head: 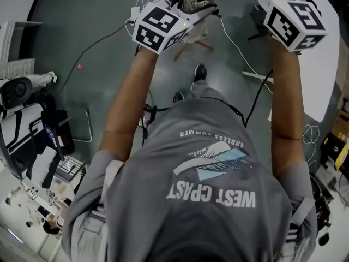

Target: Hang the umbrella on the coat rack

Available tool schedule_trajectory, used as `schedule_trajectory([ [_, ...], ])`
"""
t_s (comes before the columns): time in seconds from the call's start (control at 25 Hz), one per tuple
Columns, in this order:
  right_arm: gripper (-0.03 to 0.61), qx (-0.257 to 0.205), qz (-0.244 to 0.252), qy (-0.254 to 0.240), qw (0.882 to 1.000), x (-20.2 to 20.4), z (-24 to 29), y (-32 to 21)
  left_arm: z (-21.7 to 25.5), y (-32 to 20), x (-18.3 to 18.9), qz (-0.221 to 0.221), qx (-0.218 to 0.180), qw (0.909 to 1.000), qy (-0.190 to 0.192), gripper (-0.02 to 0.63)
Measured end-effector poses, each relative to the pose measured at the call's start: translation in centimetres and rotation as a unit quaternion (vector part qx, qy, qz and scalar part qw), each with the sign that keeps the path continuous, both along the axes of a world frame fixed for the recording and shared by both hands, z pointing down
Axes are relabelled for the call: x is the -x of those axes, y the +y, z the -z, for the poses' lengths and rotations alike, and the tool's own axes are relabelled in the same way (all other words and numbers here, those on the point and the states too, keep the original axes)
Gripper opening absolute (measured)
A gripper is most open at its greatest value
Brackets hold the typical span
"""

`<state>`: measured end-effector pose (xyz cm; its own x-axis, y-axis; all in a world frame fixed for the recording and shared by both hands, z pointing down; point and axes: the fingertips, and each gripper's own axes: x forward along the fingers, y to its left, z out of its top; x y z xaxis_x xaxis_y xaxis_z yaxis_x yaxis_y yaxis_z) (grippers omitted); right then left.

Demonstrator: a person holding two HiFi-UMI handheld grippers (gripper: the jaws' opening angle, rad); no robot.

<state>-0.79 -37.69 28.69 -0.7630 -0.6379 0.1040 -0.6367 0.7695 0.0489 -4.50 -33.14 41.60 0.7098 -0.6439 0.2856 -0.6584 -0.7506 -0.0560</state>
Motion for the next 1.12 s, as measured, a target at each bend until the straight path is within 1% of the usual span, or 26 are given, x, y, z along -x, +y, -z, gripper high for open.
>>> schedule_trajectory([
  [0.24,0.034,-0.002,-0.017,0.009,1.000,0.1,-0.2,1.4,1.4,1.4,3.1,0.009,-0.040,0.9991,-0.013,0.307],
  [0.32,0.034,-0.004,-0.026,0.009,1.000,0.0,-0.1,1.9,2.3,2.1,4.4,0.015,-0.058,0.9980,-0.023,0.304],
  [0.4,0.034,-0.008,-0.038,0.004,0.999,-0.6,0.5,2.7,3.5,2.9,5.7,0.024,-0.079,0.9960,-0.036,0.287],
  [0.56,0.034,-0.019,-0.062,-0.014,0.998,-2.2,1.9,5.2,7.1,5.6,8.9,0.049,-0.132,0.9892,-0.041,0.214],
  [0.68,0.034,-0.025,-0.069,-0.037,0.997,-3.2,3.2,8.0,9.9,8.4,11.3,0.076,-0.167,0.9821,-0.042,0.121],
  [0.76,0.034,-0.023,-0.059,-0.053,0.997,-3.6,3.8,10.4,11.7,10.8,12.8,0.101,-0.182,0.9776,-0.034,0.068],
  [0.84,0.034,-0.017,-0.049,-0.059,0.997,-3.8,3.9,12.9,13.7,13.3,14.0,0.110,-0.197,0.9741,-0.013,0.029],
  [0.92,0.034,-0.005,-0.041,-0.061,0.997,-3.9,3.9,15.6,15.5,15.6,15.1,0.114,-0.208,0.9714,0.012,0.021],
  [1.0,0.034,0.004,-0.031,-0.055,0.998,-3.7,3.5,18.4,17.0,17.7,16.1,0.118,-0.208,0.9702,0.037,0.018],
  [1.12,0.028,0.017,-0.016,-0.027,0.999,-3.2,2.5,22.2,18.1,20.8,17.0,0.122,-0.212,0.9679,0.058,0.018],
])
